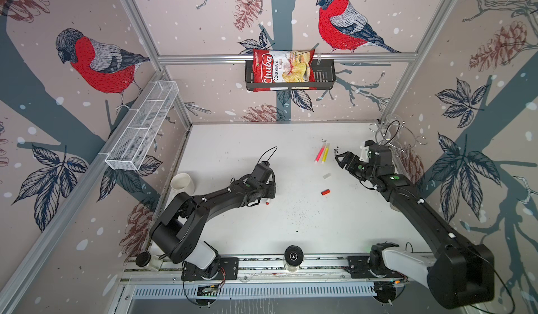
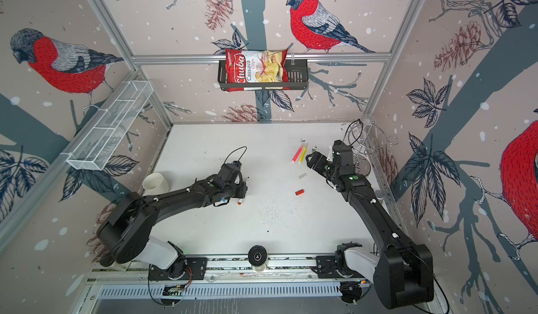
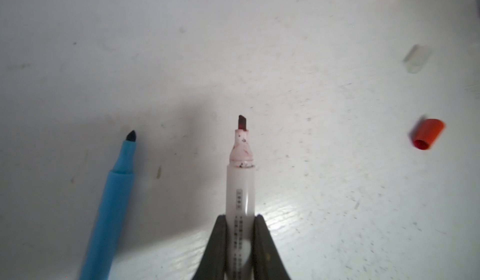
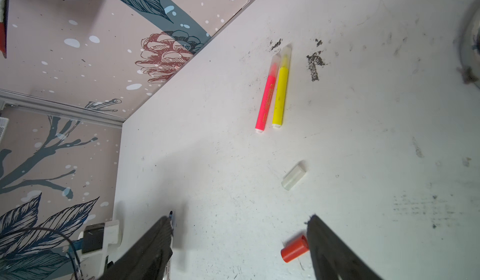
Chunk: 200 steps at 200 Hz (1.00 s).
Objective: Insert pens into pen caps
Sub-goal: Pick up a pen from the center of the table.
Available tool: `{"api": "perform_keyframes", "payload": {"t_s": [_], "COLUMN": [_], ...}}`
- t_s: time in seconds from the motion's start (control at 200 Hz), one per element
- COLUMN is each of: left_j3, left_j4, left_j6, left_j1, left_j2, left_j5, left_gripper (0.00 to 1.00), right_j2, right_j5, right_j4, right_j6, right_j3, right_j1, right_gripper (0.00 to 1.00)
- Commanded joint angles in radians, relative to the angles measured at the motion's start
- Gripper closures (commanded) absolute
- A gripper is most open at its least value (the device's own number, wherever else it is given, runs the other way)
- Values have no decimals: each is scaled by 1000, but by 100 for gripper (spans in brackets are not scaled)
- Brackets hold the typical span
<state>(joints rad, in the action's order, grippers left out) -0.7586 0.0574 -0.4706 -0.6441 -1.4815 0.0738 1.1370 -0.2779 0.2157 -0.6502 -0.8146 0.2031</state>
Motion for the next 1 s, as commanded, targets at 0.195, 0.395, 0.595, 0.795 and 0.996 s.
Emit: {"api": "perform_keyframes", "payload": {"t_s": [0.195, 0.395, 0.595, 0.795, 0.996], "left_j3": [89, 119, 145, 159, 139], "left_j4": [-292, -394, -470, -543, -557], "left_j6": [19, -5, -46, -82, -82], "left_j1": [0, 0, -1, -9, -18], "left_j2": [175, 267, 311, 309, 299], "left_j5": [245, 290, 322, 339, 341], "left_gripper": [89, 88, 86, 86, 85], "right_j2": [16, 96, 112, 151, 184], "right_j5": [-181, -248, -288, -311, -326], "right_j4": [-149, -170, -216, -251, -272], "right_j6": [98, 147, 148, 137, 129], "right_j3": [-9, -73, -96, -104, -125], "right_j1": [137, 280, 355, 407, 428], "right_gripper": [17, 17, 19, 26, 34]}}
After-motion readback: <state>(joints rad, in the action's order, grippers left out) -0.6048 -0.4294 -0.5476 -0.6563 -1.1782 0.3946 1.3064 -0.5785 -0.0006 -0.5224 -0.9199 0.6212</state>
